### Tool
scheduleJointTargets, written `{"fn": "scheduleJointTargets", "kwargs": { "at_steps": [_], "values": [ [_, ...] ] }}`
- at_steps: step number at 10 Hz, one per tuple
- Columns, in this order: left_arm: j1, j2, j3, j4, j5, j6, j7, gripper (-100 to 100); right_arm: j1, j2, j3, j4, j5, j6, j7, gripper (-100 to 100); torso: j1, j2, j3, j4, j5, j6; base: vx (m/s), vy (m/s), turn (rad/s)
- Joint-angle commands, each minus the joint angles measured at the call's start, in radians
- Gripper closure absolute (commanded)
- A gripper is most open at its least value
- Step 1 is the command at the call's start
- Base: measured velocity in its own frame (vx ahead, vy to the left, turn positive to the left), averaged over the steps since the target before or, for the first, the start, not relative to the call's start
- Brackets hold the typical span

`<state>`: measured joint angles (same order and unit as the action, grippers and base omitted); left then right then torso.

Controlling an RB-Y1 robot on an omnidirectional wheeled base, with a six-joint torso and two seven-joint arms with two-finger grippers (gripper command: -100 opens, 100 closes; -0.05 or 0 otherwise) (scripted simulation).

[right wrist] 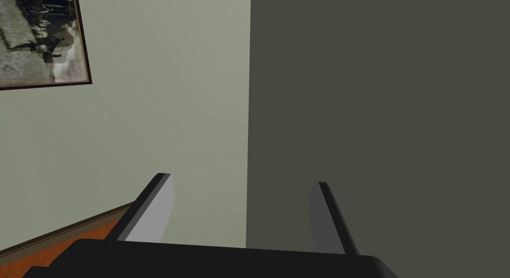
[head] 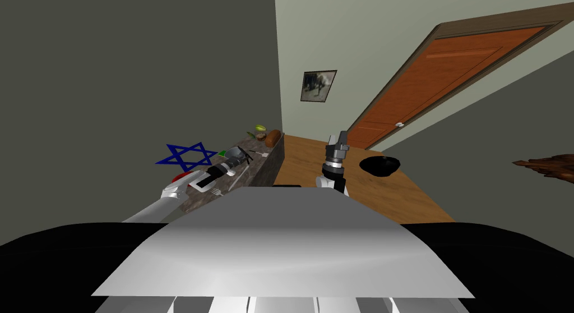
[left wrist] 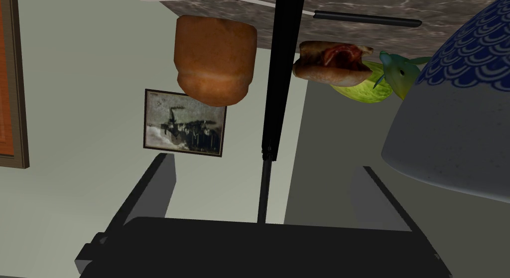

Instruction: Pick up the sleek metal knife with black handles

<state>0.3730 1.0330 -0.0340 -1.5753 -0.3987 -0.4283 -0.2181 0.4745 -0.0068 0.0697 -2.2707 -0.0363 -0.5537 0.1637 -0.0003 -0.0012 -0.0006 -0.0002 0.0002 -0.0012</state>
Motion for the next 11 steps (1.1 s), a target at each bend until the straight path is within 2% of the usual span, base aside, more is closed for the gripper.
{"fn": "scheduleJointTargets", "kwargs": {
  "at_steps": [1,5,7,8,9,10,11],
  "values": [
    [0.0,0.0,0.0,0.0,0.0,0.0,0.0,100,0.0,0.0,0.0,0.0,0.0,0.0,0.0,0,0.0,0.0,0.0,0.0,0.0,0.0,0.0,0.0,0.0],
    [0.0,0.0,0.0,0.0,0.0,0.0,0.0,100,0.0,0.0,0.0,0.0,0.0,0.0,0.0,0,0.0,0.0,0.0,0.0,0.0,0.0,0.0,0.0,0.0],
    [0.0,0.0,0.0,0.0,0.0,0.0,0.0,-100,0.0,0.0,0.0,0.0,0.0,0.0,0.0,0,0.0,0.0,0.0,0.0,0.0,0.0,0.0,0.0,0.0],
    [0.0,0.0,0.0,0.0,0.0,0.0,0.0,0,0.0,0.0,0.0,0.0,0.0,0.0,0.0,0,0.0,0.0,0.0,0.0,0.0,0.0,0.0,0.0,0.0],
    [0.0,0.0,0.0,0.0,0.0,0.0,0.0,-100,0.0,0.0,0.0,0.0,0.0,0.0,0.0,0,0.0,0.0,0.0,0.0,0.0,0.0,0.0,0.0,0.0],
    [0.0,0.0,0.0,0.0,0.0,0.0,0.0,100,0.0,0.0,0.0,0.0,0.0,0.0,0.0,0,0.0,0.0,0.0,0.0,0.0,0.0,0.0,0.0,0.0],
    [0.0,0.0,0.0,0.0,0.0,0.0,0.0,100,0.0,0.0,0.0,0.0,0.0,0.0,0.0,0,0.0,0.0,0.0,0.0,0.0,0.0,0.0,0.0,0.0]
  ]
}}
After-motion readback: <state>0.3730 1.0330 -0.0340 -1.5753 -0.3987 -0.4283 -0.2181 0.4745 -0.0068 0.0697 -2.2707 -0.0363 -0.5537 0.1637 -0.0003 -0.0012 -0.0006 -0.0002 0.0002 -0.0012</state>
